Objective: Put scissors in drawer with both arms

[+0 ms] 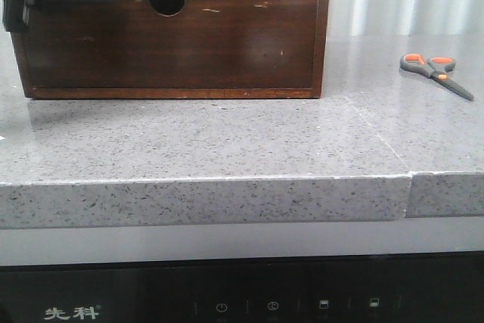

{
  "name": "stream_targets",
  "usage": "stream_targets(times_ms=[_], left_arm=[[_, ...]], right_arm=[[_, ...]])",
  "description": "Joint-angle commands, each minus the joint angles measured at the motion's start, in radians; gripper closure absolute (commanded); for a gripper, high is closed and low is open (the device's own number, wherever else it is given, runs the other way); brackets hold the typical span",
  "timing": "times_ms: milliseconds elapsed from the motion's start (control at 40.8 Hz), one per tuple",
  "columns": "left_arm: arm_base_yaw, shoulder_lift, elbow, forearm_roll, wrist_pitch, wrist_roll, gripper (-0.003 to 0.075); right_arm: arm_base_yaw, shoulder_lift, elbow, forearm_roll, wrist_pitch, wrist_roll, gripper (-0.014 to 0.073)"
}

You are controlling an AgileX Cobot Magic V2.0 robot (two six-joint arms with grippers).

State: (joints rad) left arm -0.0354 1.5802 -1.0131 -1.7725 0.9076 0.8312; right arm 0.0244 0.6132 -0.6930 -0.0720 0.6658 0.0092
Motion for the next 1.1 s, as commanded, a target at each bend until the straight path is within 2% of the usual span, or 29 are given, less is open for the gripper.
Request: stream_targets(times_ms=[0, 196, 392, 661, 1078], left_arm=[[0.001, -0.029, -0.037, -0.089, 0.044, 0.004, 0.0377], [0.001, -0.028, -0.037, -0.089, 0.029, 0.004, 0.0539], [0.001, -0.028, -0.037, -0.089, 0.064, 0.004, 0.0627], [0.001, -0.073, 0.021, -0.089, 0.149, 0.055, 0.063], [0.001, -0.324, 0.326, -0.089, 0.204, 0.132, 0.063]], right_arm=[[-0.003, 0.007, -0.034, -0.014, -0.075, -0.009, 0.0022], [-0.003, 0.007, -0.034, -0.014, -0.073, -0.009, 0.0022], [-0.003, 0.007, -0.034, -0.014, -0.073, -0.009, 0.0022], [-0.003, 0.007, -0.034, -0.014, -0.071, -0.009, 0.0022], [-0.003, 0.007, -0.034, -0.014, -0.071, -0.009, 0.0022]])
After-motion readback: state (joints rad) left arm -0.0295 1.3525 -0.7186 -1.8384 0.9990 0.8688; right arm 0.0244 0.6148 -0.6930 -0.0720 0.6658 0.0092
